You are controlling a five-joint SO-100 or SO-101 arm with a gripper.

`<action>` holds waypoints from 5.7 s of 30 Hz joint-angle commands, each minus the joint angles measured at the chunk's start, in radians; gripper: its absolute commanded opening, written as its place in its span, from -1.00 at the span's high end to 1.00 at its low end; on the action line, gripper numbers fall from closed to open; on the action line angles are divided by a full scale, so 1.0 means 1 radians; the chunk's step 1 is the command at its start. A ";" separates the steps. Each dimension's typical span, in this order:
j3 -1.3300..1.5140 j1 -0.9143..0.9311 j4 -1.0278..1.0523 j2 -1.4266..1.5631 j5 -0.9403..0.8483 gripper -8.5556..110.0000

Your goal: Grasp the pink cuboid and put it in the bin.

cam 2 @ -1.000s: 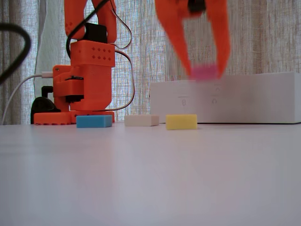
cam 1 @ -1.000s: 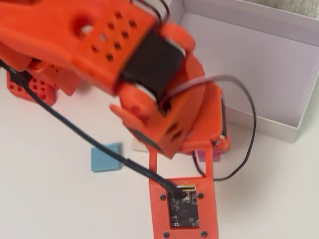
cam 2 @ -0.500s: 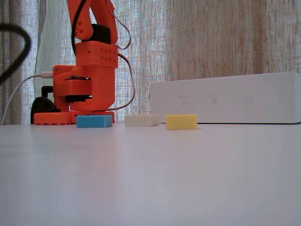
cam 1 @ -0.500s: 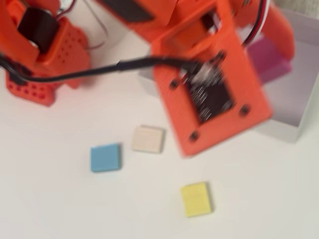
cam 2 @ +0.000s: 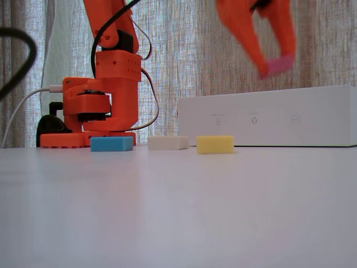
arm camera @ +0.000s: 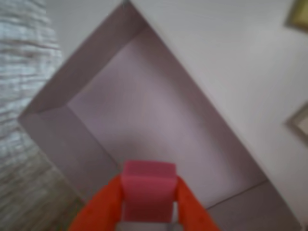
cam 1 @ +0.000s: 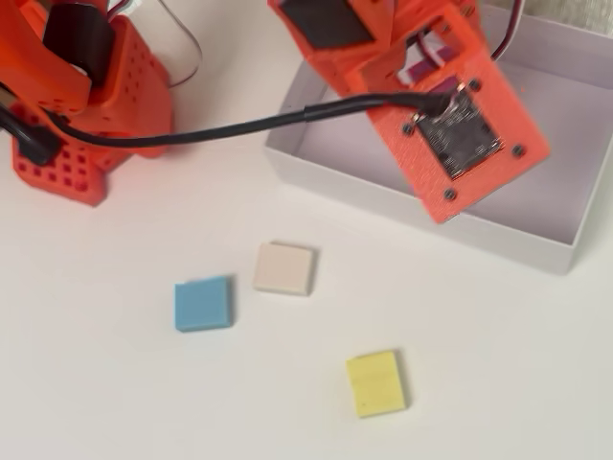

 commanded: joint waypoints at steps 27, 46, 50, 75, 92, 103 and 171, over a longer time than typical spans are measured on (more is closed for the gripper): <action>0.161 0.193 -0.718 0.356 -0.006 0.44; 0.870 0.664 -0.957 1.095 0.137 0.56; 0.897 0.690 -0.730 1.200 0.210 0.57; 1.011 0.703 -0.120 1.404 0.351 0.73; 1.011 0.695 -0.120 1.404 0.347 1.00; 1.011 0.695 -0.120 1.404 0.345 1.00; 1.011 0.695 -0.120 1.404 0.345 1.00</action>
